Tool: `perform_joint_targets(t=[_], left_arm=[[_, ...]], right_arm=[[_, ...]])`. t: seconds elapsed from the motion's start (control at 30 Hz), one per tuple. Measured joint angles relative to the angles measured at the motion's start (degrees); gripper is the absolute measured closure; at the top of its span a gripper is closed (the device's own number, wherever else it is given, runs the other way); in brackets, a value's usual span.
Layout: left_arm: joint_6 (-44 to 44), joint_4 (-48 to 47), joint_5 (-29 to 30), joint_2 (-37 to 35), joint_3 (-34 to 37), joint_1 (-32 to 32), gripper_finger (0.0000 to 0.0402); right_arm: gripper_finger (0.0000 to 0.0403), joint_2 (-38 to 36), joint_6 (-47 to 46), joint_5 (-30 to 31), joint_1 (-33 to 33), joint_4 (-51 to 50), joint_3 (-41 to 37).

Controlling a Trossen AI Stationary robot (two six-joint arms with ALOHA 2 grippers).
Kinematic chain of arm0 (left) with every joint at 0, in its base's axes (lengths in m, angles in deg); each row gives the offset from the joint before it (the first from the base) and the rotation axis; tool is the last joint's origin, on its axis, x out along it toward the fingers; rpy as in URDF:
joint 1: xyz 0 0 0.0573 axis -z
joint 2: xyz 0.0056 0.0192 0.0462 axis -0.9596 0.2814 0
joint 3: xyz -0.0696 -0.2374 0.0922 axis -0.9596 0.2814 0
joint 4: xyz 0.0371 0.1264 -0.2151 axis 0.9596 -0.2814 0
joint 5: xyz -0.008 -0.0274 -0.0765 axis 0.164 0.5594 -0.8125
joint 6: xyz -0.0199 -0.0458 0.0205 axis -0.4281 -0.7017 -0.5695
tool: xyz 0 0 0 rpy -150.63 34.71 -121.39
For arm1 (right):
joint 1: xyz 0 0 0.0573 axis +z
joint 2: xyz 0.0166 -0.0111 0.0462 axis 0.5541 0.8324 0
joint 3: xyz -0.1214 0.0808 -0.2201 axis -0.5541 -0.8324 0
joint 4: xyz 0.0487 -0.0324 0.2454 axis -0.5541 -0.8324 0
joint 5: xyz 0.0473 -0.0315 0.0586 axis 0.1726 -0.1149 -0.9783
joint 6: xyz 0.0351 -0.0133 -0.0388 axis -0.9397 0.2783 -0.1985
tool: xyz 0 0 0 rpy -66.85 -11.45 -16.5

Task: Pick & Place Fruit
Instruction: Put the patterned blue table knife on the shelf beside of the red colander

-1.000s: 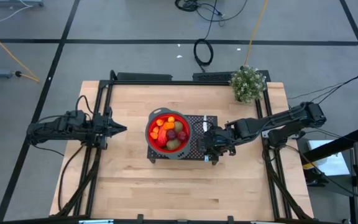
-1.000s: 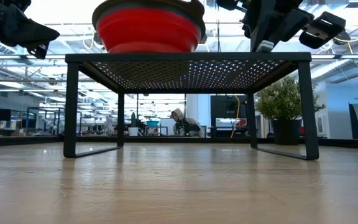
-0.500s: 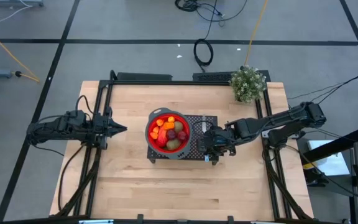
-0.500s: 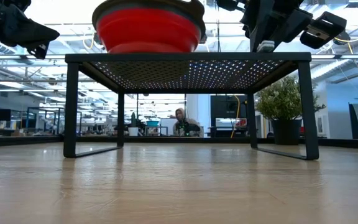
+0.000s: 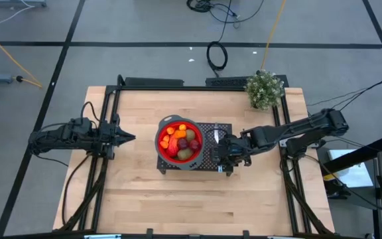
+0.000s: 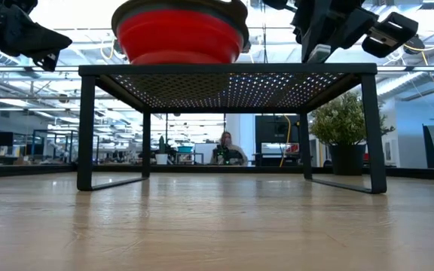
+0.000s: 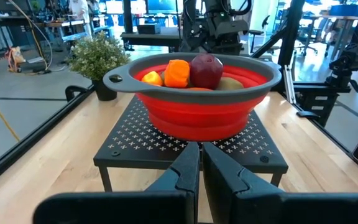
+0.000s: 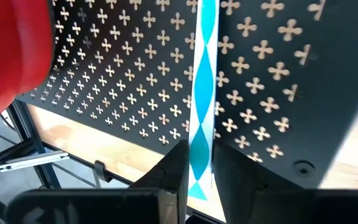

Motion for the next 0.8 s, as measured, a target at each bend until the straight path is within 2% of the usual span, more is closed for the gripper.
perform_joint_targets(t=[0.8], left_arm=[[-0.01,0.0,0.0,0.0,0.0,0.0,0.0382]], right_arm=[[0.0342,-0.26,0.2,1.13,0.11,-0.05,0.0]])
